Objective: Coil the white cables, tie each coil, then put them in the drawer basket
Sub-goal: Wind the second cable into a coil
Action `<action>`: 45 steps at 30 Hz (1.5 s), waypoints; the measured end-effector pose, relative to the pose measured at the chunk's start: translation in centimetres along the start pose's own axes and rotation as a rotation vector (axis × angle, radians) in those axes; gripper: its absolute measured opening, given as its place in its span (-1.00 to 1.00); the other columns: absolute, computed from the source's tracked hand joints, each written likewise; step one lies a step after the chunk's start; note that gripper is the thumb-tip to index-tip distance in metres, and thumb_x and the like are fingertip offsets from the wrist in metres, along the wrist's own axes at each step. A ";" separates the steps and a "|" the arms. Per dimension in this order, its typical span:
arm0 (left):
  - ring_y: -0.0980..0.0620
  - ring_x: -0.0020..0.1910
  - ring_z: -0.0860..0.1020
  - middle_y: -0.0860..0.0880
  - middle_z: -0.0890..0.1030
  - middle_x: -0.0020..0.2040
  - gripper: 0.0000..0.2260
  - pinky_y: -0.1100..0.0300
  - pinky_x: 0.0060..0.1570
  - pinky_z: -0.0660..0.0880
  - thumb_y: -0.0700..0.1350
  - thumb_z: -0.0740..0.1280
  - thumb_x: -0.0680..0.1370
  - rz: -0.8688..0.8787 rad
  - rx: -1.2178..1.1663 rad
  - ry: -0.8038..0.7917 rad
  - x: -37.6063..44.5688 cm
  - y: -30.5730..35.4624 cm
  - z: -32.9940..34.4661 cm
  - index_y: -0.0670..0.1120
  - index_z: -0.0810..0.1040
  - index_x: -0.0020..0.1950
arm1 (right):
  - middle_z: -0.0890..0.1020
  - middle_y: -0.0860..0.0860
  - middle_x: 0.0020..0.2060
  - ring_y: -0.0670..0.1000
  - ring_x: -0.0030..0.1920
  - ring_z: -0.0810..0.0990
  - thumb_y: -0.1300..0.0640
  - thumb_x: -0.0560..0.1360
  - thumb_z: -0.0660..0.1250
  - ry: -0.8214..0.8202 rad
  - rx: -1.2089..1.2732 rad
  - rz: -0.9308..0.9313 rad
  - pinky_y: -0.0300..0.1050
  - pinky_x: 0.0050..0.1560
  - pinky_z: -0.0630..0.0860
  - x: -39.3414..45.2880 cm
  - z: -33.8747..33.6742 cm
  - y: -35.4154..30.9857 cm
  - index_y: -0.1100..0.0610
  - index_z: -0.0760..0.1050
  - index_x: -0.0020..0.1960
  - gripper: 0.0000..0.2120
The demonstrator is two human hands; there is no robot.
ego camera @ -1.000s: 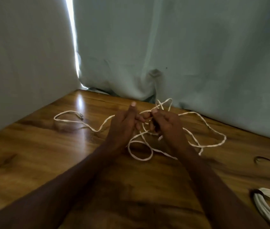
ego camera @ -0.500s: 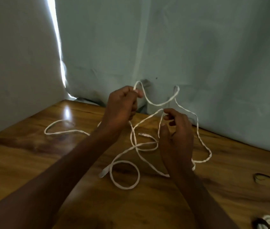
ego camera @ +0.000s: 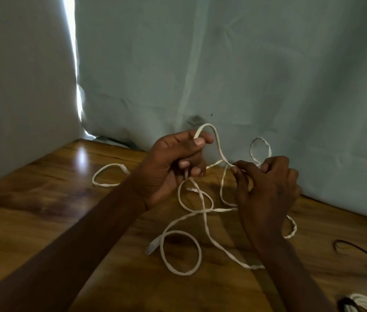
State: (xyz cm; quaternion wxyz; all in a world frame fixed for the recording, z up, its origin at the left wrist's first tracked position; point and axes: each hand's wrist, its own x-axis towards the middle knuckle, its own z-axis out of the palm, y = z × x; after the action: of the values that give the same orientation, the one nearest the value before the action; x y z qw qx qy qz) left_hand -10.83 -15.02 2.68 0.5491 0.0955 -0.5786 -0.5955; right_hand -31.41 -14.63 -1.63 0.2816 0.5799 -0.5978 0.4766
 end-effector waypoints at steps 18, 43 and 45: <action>-0.07 -0.09 0.58 -0.03 0.57 -0.20 -0.77 -0.29 0.21 0.54 -0.20 0.23 0.71 0.035 0.471 0.145 0.1 0.8 -2.8 -0.17 0.53 0.34 | 0.66 -0.06 -0.10 -0.06 -0.20 0.56 -0.02 0.63 0.39 -0.212 0.176 0.008 -0.15 -0.24 0.40 -1.2 0.6 -1.1 0.00 0.72 0.09 -0.83; -0.16 -0.13 0.73 -0.20 0.68 -0.14 -0.65 -0.06 -0.08 0.68 0.07 0.07 0.73 0.187 0.519 0.305 0.4 -2.0 -1.5 -0.19 0.44 0.03 | 0.60 -0.05 -0.03 0.00 -0.03 0.50 0.09 0.56 0.50 -0.234 0.565 -0.371 -0.06 -0.11 0.43 -2.0 0.6 -3.2 0.02 0.71 0.06 -0.91; -0.01 -0.35 0.64 -0.11 0.63 -0.28 -0.61 0.15 -0.34 0.58 0.11 0.10 0.72 0.177 0.580 0.231 0.1 -1.9 -1.2 -0.16 0.50 -0.03 | 0.62 -0.04 -0.05 0.03 -0.05 0.53 0.11 0.54 0.53 -0.205 0.632 -0.389 -0.01 -0.12 0.44 -2.0 0.2 -3.7 0.03 0.71 0.04 -0.91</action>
State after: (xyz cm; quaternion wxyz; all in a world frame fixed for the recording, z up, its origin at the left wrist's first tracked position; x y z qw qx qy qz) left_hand -11.01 -16.32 0.82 0.6106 0.2643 -0.6641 -0.3410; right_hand -27.49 -13.46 -2.57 0.1129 0.7851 -0.3253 0.5148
